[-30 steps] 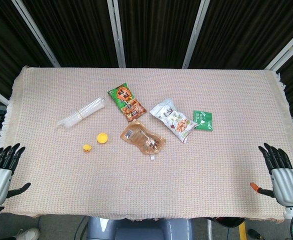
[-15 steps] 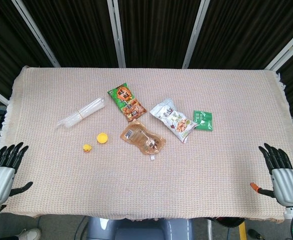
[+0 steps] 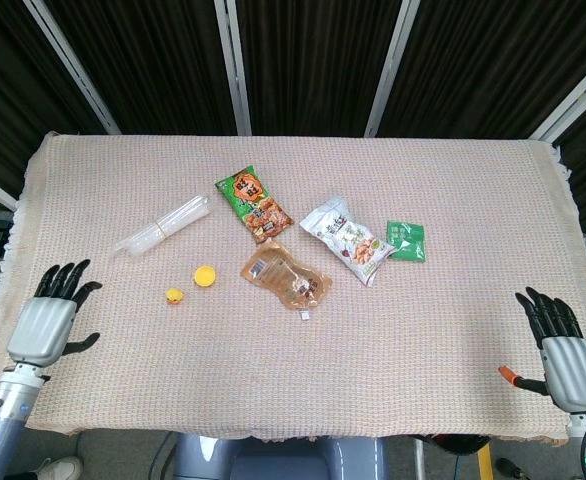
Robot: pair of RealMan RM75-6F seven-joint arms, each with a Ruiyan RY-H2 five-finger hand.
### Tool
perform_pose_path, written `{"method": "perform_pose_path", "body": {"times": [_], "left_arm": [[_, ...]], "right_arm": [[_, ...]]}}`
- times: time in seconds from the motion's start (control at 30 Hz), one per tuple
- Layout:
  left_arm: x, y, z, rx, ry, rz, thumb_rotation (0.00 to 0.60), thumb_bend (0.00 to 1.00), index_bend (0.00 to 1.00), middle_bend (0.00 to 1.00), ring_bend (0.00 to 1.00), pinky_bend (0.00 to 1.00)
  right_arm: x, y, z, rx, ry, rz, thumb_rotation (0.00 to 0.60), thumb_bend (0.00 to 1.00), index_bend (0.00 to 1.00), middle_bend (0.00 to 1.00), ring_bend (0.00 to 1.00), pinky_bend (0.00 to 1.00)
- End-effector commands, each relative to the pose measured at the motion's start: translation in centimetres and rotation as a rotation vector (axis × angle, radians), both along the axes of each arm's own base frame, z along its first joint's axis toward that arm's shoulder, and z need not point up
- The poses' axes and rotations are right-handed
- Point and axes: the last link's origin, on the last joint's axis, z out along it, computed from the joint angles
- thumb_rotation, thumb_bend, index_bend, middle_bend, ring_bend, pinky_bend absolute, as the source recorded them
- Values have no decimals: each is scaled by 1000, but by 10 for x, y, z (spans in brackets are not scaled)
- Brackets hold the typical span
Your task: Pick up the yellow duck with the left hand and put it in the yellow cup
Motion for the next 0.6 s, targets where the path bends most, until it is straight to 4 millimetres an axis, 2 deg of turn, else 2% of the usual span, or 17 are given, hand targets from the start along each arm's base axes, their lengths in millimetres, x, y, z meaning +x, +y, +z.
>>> {"method": "perform_pose_path", "body": {"times": [0.03,0.3,0.6], "left_arm": [[18,27,-21,-41,3,-1,600,179,301,0,0,0],[32,63,-64,-99,60,40,600,212,314,0,0,0],[40,84,-97,-138,121,63,600,218,316,0,0,0]], "right_arm": [[0,-1,0,2,-2,-2,600,10,27,0,0,0],[-2,-4,-1,10,-16,-16,600,10,27,0,0,0],[-2,-6,0,4,-33,-23,600,10,27,0,0,0]]}}
